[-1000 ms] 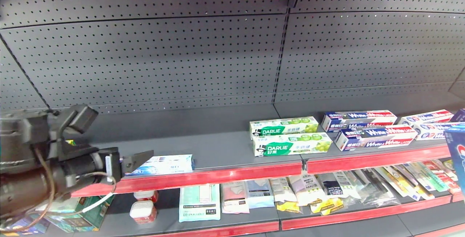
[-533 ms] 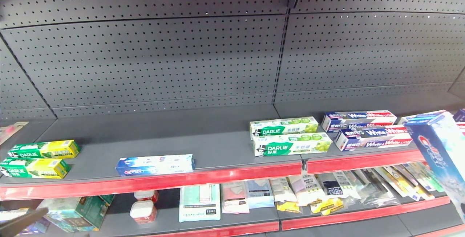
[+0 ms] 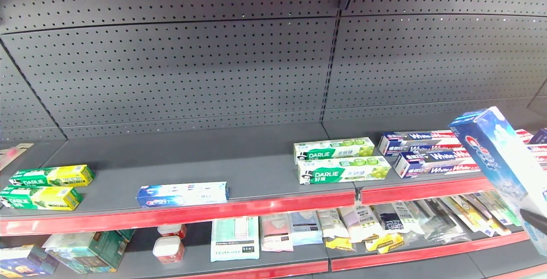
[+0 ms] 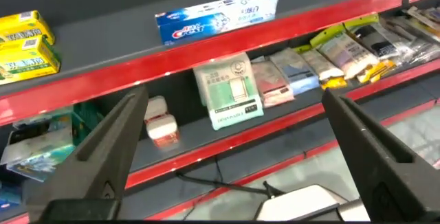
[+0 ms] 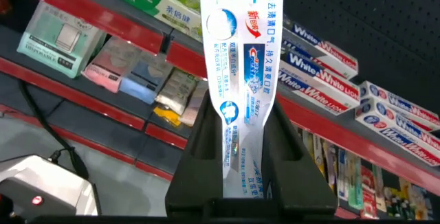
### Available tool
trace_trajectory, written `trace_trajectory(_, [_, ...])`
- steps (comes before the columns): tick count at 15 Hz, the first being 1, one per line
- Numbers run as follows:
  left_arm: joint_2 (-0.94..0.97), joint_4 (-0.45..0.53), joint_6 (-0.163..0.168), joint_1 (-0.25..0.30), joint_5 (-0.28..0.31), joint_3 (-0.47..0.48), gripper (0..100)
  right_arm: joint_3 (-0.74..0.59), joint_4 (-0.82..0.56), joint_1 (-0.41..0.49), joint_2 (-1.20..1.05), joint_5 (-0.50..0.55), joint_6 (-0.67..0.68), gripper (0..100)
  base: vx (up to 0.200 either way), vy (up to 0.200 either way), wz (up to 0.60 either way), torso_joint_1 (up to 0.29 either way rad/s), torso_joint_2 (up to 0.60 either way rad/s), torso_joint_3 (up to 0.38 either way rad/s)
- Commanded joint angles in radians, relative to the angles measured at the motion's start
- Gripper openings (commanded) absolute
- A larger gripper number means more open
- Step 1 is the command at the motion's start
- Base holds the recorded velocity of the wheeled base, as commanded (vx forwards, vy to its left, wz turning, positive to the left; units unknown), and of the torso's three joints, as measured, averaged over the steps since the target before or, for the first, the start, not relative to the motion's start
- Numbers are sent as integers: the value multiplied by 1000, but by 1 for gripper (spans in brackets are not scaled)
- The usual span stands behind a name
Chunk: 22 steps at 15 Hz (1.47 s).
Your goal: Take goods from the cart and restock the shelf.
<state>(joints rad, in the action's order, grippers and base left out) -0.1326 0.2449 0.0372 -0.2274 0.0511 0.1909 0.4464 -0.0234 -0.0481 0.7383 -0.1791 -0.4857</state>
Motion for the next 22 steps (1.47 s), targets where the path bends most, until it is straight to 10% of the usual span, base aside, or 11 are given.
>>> trace_trajectory(1, [19,-1,0,0,-5,-4,100,-11,0,-4,18,0,3,0,0,0,0,0,0,0])
trace_trajectory(18, [37,-13,44,0,-62,-54,100,152,39,-61,182,-2,3,0,0,0,424,3,2,1])
trace_trajectory(22, [37,-285,-3,0,-134,-189,100,319,91,-231,449,1,67,0,0,0,0,0,0,0])
